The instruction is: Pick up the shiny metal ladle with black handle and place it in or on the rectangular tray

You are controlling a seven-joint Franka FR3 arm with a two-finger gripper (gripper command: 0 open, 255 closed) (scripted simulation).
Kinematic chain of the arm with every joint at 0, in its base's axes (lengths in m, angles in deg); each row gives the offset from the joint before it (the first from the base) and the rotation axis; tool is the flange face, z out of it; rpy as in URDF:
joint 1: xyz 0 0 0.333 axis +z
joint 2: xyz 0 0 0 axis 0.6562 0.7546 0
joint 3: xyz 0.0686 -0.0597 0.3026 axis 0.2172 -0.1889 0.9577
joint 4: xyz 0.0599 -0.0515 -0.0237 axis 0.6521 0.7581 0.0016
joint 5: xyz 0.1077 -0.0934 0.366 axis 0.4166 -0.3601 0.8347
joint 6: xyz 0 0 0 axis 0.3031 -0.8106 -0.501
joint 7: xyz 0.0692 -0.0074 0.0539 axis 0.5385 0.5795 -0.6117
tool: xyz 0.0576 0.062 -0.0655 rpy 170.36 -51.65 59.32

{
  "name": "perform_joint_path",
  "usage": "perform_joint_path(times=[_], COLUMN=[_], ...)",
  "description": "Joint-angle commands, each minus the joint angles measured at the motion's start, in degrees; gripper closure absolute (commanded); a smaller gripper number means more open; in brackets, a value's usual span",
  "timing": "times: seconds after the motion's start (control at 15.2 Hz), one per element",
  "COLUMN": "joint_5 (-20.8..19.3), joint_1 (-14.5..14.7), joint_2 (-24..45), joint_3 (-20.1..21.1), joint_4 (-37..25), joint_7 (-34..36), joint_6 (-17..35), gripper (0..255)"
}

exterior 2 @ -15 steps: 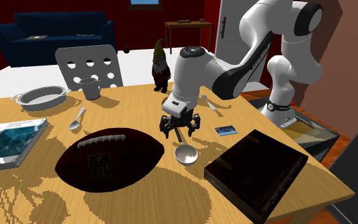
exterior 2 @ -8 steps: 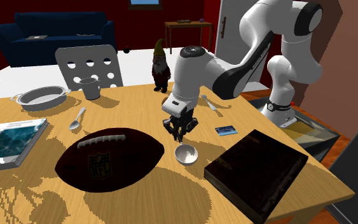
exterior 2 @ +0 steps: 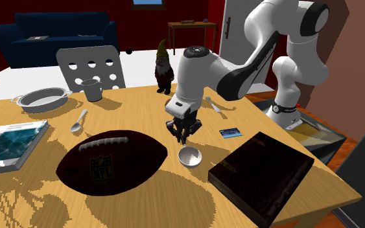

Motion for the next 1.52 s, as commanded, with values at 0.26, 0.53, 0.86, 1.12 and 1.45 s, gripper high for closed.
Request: perform_joint_path(times=[0.26,0.53,0.86,1.12,1.45], joint_5=[0.3,0.4,0.6,0.8,0.7], joint_1=[0.0,0.0,0.0,0.0,0.8], joint_2=[-1.7,-2.8,-3.9,-4.6,-6.3], joint_3=[0.1,0.1,0.2,0.2,0.5], joint_4=[-1.7,-3.2,-5.4,-7.5,-8.1], joint_7=[-0.5,-0.9,-1.4,-1.7,-1.0], joint_6=[-3.5,-6.0,-9.3,-12.0,-14.5], gripper=[255,255,255,255,255])
